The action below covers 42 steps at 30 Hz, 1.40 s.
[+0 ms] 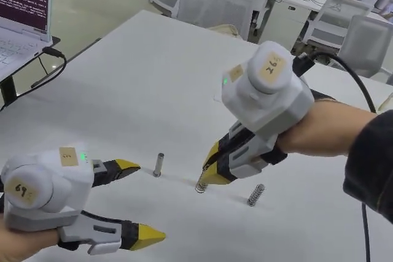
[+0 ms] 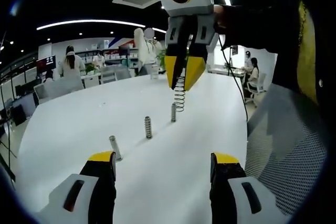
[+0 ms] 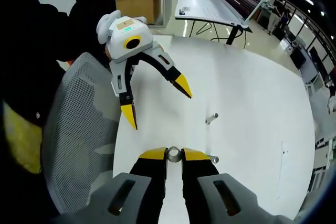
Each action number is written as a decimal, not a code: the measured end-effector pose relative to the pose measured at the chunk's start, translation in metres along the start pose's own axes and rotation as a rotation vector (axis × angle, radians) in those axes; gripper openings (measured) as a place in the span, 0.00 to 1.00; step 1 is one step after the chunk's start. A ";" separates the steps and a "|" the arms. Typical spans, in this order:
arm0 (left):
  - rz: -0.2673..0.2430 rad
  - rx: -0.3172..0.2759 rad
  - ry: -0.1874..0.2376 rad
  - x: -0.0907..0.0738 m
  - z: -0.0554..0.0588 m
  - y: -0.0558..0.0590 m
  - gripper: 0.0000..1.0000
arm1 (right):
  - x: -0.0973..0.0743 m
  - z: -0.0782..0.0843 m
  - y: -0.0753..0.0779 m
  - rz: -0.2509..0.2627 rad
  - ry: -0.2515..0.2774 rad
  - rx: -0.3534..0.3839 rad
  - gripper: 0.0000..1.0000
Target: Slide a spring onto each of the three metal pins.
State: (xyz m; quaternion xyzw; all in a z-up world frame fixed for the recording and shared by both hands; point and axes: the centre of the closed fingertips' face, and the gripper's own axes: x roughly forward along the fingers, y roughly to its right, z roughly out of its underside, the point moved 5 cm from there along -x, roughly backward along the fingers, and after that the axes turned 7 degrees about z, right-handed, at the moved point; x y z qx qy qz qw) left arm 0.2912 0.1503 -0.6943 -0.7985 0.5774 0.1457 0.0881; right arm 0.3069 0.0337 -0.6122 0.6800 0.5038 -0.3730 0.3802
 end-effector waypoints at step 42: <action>-0.123 -0.039 -0.023 -0.028 0.016 -0.010 0.72 | 0.056 -0.055 0.076 0.008 0.031 -0.053 0.07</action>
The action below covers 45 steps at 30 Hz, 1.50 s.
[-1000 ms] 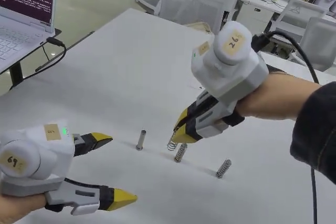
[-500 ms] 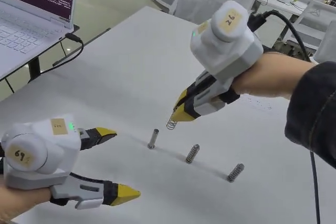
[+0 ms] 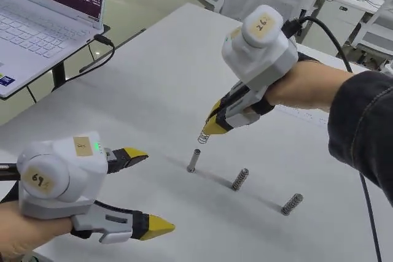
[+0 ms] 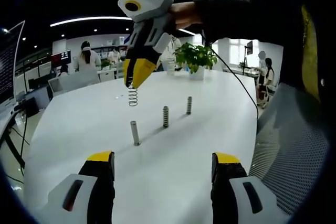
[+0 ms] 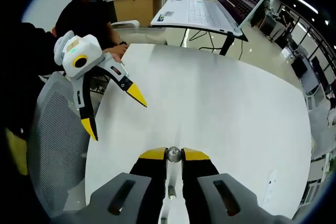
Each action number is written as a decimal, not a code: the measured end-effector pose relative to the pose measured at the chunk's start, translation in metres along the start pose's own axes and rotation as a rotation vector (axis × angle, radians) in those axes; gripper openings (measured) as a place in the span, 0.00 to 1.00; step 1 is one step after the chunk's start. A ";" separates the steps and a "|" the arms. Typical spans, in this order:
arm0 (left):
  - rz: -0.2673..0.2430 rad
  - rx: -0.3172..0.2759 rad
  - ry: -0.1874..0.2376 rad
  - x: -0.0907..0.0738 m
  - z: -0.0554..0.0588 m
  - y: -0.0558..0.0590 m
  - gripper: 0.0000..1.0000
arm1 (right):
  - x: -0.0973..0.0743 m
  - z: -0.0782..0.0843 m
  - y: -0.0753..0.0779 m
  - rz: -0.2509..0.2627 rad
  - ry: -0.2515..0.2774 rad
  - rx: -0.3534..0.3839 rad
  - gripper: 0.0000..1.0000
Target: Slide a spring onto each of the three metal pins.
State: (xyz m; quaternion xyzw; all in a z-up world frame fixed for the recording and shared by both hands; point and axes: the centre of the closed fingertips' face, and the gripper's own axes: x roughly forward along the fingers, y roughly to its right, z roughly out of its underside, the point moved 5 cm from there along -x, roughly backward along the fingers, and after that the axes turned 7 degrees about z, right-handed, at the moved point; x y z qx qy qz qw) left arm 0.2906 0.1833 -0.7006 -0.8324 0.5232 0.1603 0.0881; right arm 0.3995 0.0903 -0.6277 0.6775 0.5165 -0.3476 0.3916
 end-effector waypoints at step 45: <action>0.009 -0.015 -0.007 0.002 0.002 -0.003 0.67 | 0.035 0.017 0.000 -0.014 -0.041 0.021 0.07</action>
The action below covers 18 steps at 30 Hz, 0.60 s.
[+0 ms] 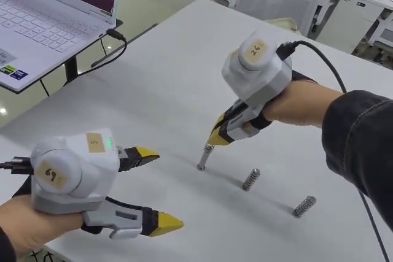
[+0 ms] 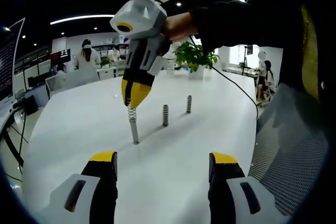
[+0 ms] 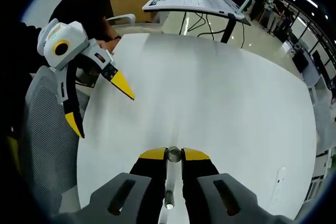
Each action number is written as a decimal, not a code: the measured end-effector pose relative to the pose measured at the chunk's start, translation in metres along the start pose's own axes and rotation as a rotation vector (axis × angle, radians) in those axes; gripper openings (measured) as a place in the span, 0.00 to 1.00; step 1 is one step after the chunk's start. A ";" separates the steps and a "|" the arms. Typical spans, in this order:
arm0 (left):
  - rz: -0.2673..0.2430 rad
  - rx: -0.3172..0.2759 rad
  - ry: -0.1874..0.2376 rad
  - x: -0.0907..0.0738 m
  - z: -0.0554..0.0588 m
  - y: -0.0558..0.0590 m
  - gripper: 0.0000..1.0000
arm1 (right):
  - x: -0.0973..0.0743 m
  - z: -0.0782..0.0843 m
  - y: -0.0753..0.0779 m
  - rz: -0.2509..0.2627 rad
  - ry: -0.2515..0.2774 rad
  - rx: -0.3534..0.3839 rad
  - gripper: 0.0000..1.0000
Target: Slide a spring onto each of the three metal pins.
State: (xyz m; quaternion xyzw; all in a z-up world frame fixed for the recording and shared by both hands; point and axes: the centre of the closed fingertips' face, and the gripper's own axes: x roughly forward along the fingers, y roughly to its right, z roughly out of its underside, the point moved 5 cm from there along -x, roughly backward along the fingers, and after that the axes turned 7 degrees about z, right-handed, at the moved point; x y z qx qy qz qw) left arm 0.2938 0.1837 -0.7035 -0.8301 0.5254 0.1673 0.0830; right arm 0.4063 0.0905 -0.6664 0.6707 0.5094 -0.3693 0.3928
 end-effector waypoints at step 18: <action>0.002 -0.003 -0.001 0.000 0.001 0.001 0.66 | 0.021 0.009 -0.004 0.004 -0.022 0.006 0.07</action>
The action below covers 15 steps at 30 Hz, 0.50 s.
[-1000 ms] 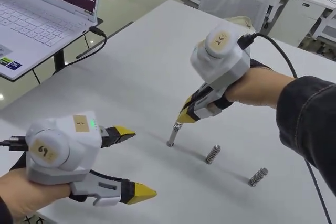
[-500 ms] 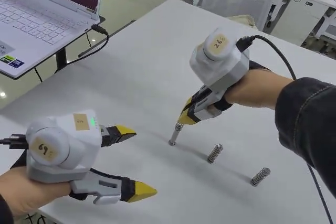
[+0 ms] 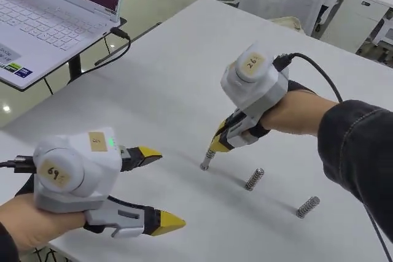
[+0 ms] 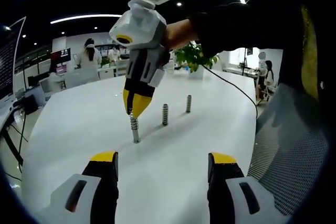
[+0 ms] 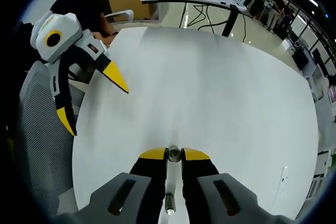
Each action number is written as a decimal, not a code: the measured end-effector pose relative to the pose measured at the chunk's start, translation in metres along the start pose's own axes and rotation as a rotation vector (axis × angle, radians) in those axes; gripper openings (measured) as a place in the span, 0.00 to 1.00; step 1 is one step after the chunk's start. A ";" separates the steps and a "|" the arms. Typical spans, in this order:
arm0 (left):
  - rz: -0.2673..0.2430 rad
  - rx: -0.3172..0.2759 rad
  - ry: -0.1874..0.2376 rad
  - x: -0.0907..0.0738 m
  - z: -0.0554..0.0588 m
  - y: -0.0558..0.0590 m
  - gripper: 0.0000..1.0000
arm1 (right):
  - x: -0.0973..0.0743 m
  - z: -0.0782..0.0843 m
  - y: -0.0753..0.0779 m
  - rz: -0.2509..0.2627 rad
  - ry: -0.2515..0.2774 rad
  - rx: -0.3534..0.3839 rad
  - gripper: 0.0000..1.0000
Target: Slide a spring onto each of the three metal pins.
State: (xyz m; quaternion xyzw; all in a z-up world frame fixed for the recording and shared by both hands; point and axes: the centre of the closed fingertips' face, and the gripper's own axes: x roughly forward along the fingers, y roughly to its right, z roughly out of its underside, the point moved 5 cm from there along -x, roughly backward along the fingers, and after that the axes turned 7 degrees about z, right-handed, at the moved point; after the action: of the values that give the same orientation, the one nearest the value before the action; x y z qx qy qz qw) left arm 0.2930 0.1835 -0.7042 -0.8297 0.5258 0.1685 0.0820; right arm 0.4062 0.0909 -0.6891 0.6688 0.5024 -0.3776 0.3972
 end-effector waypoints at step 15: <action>0.002 -0.004 -0.001 0.001 0.000 0.000 0.65 | 0.015 0.009 -0.007 -0.007 -0.013 0.007 0.07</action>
State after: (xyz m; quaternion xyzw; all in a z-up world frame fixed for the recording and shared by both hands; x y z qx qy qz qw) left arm 0.2935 0.1826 -0.7050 -0.8292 0.5263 0.1702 0.0803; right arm 0.4015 0.0891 -0.7073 0.6659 0.5010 -0.3849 0.3968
